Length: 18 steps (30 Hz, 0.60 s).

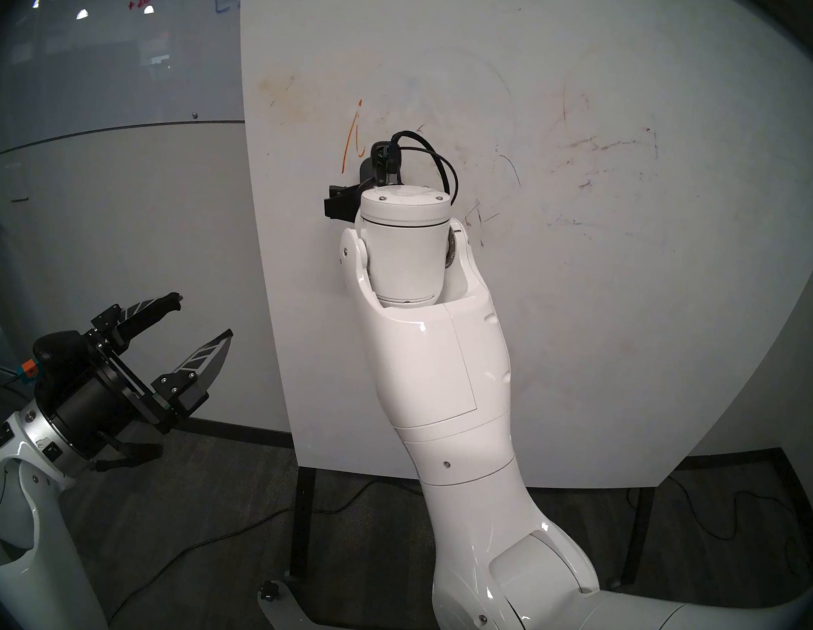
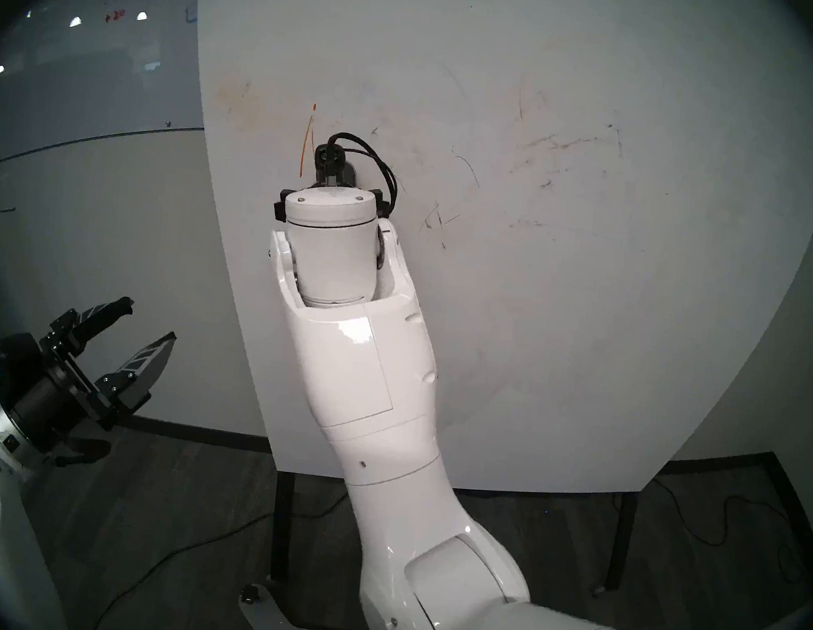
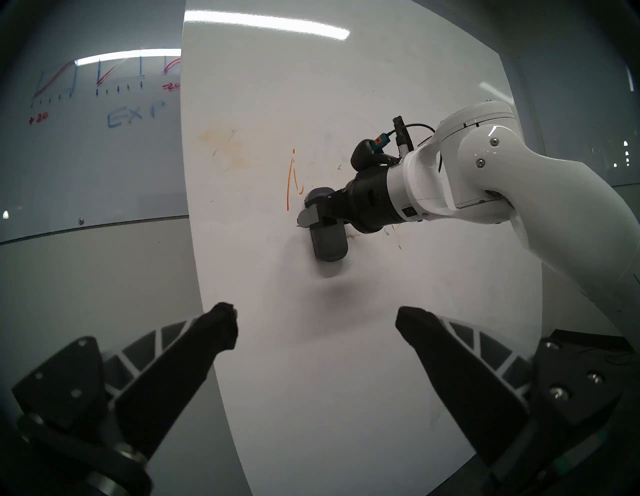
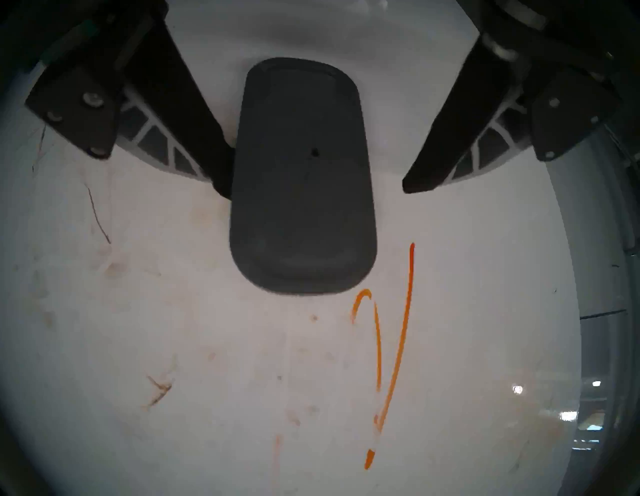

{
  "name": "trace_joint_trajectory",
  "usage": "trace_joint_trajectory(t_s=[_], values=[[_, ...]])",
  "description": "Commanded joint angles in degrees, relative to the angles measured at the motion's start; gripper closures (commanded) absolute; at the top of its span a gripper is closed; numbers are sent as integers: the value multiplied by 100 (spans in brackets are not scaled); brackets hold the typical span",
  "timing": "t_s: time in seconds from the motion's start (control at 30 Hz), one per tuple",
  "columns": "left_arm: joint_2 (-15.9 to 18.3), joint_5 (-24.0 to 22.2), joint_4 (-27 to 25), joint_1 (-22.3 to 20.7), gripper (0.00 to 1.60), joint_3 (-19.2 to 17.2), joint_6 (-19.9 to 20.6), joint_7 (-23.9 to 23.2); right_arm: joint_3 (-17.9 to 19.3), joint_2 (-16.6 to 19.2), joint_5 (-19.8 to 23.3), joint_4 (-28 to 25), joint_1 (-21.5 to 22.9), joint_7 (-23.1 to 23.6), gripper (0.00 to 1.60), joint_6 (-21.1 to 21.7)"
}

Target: Erase all marks on the whiteboard with the eraser

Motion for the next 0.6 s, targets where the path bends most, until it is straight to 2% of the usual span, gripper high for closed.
trace_joint_trajectory(t_s=[0.0,0.4,0.57], values=[[10,-53,-106,5,0,14,14,14,-17,0,-30,-97,53,-67,0,-172],[11,-49,-106,4,0,14,14,12,125,101,-218,-322,101,-371,0,-201],[11,-46,-106,4,0,13,13,11,250,136,-129,-808,-73,-298,0,-20]])
